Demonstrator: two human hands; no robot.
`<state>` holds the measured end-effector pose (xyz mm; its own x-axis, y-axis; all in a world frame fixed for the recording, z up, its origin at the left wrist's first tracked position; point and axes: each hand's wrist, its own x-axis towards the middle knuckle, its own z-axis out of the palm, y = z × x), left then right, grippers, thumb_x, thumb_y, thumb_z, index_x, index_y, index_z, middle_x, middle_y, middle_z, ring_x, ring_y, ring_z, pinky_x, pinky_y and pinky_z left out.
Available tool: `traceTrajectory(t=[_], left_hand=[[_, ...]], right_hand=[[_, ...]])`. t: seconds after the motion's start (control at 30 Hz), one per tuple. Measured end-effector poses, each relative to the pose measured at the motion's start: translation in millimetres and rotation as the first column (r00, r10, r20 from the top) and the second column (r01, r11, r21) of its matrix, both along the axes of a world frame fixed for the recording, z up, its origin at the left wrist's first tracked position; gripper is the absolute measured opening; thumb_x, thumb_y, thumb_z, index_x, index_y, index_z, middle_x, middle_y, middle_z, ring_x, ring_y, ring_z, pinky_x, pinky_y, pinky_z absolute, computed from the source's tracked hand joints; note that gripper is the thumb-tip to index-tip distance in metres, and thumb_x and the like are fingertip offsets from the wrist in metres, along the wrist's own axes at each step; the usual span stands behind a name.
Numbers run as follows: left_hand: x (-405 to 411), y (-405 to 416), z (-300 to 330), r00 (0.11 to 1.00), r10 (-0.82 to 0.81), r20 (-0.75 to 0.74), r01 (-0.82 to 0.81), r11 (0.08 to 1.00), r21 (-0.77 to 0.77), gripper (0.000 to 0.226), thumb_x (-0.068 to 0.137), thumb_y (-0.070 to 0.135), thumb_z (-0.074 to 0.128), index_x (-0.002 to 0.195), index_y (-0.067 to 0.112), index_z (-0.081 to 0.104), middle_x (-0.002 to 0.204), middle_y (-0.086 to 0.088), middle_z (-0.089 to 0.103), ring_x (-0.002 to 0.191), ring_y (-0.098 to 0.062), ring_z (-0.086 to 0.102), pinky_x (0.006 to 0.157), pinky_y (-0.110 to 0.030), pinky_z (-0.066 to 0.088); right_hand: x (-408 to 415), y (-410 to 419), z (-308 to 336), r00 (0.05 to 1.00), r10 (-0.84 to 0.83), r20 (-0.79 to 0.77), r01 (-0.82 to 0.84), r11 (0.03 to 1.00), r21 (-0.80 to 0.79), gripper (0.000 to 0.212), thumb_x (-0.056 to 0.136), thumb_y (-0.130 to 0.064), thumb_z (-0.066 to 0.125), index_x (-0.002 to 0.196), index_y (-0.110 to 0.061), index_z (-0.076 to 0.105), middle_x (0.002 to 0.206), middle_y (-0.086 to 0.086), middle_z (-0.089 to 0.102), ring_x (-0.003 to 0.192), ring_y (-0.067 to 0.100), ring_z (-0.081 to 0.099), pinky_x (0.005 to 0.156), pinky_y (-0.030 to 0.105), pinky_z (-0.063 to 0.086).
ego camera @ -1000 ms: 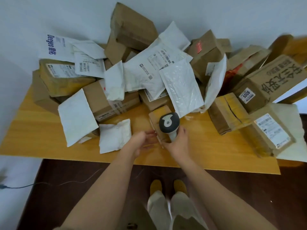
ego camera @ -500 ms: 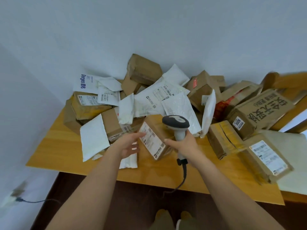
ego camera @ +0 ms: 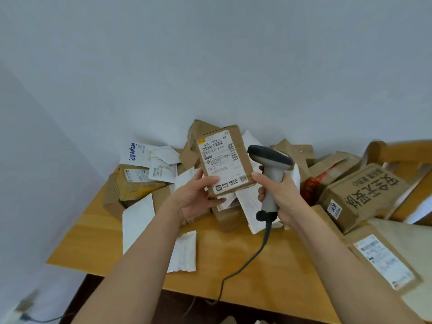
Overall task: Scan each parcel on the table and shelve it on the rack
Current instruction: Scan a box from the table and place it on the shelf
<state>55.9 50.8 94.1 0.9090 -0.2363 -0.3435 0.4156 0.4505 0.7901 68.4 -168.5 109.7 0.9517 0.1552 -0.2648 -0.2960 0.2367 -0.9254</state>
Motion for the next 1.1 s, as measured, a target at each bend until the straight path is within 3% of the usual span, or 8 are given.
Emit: traceTrajectory(t=[0.13, 0.4, 0.53, 0.67, 0.87, 0.97, 1.1], left_hand=[[8.6, 8.0, 9.4, 0.973, 0.232, -0.003, -0.231, 0.97, 0.072, 0.083, 0.066, 0.008, 0.08, 0.141, 0.022, 0.046, 0.129, -0.01, 0.066, 0.113, -0.029, 0.063, 0.106, -0.052, 0.044], [15.2, 31.7, 3.4, 0.873, 0.484, -0.066, -0.475, 0.872, 0.118, 0.07, 0.083, 0.007, 0.071, 0.144, 0.024, 0.04, 0.113, -0.008, 0.07, 0.11, -0.027, 0.062, 0.098, -0.048, 0.049], [12.3, 35.9, -1.2, 0.84, 0.538, -0.075, -0.527, 0.84, 0.125, 0.071, 0.083, 0.01, 0.073, 0.143, 0.025, 0.04, 0.122, -0.009, 0.067, 0.113, -0.028, 0.062, 0.091, -0.046, 0.053], [7.2, 35.1, -2.5, 0.819, 0.567, -0.093, -0.557, 0.823, 0.115, 0.061, 0.085, 0.011, 0.071, 0.139, 0.024, 0.045, 0.124, -0.01, 0.065, 0.113, -0.028, 0.061, 0.1, -0.049, 0.048], [3.9, 29.5, -0.5, 0.773, 0.618, -0.14, -0.609, 0.786, 0.11, 0.056, 0.085, 0.008, 0.071, 0.134, 0.017, 0.047, 0.114, -0.008, 0.069, 0.103, -0.02, 0.064, 0.078, -0.037, 0.051], [2.5, 22.2, 2.3, 0.774, 0.615, -0.153, -0.606, 0.788, 0.104, 0.034, 0.088, 0.008, 0.068, 0.118, 0.016, 0.054, 0.109, -0.007, 0.069, 0.099, -0.019, 0.063, 0.092, -0.042, 0.05], [-0.8, 20.4, 3.2, 0.811, 0.573, -0.121, -0.553, 0.817, 0.162, 0.042, 0.088, 0.008, 0.068, 0.127, 0.013, 0.052, 0.112, -0.008, 0.069, 0.101, -0.021, 0.064, 0.067, -0.033, 0.05]], right_hand=[[6.2, -1.4, 20.2, 0.999, -0.001, 0.05, 0.01, 0.982, -0.189, 0.022, 0.091, -0.028, 0.068, 0.107, -0.025, 0.054, 0.083, 0.004, 0.056, 0.063, 0.013, 0.053, 0.063, 0.028, 0.052], [-4.7, 14.9, 64.1, 0.957, 0.285, 0.051, -0.275, 0.949, -0.152, 0.015, 0.097, -0.028, 0.058, 0.11, -0.022, 0.055, 0.076, 0.007, 0.058, 0.07, 0.018, 0.054, 0.069, 0.033, 0.05], [-14.3, 15.2, 80.6, 0.933, 0.353, 0.068, -0.347, 0.935, -0.077, 0.017, 0.099, -0.031, 0.055, 0.109, -0.018, 0.057, 0.071, 0.006, 0.06, 0.071, 0.021, 0.053, 0.073, 0.037, 0.048], [-20.9, 14.6, 93.0, 0.924, 0.372, 0.087, -0.361, 0.924, -0.123, 0.02, 0.098, -0.032, 0.055, 0.111, -0.017, 0.058, 0.075, 0.007, 0.06, 0.073, 0.021, 0.054, 0.076, 0.038, 0.05], [-32.2, 13.0, 105.3, 0.923, 0.376, 0.085, -0.374, 0.926, -0.043, 0.028, 0.097, -0.032, 0.055, 0.111, -0.008, 0.058, 0.074, 0.006, 0.061, 0.065, 0.018, 0.055, 0.066, 0.033, 0.05], [-39.6, 10.5, 113.2, 0.894, 0.432, 0.121, -0.418, 0.9, -0.127, 0.026, 0.097, -0.031, 0.054, 0.109, -0.009, 0.058, 0.068, 0.004, 0.06, 0.061, 0.015, 0.055, 0.061, 0.029, 0.049], [-48.5, 5.1, 124.2, 0.837, 0.514, 0.187, -0.452, 0.842, -0.295, 0.025, 0.094, -0.033, 0.055, 0.108, -0.012, 0.058, 0.065, 0.003, 0.059, 0.058, 0.012, 0.055, 0.059, 0.025, 0.048]])
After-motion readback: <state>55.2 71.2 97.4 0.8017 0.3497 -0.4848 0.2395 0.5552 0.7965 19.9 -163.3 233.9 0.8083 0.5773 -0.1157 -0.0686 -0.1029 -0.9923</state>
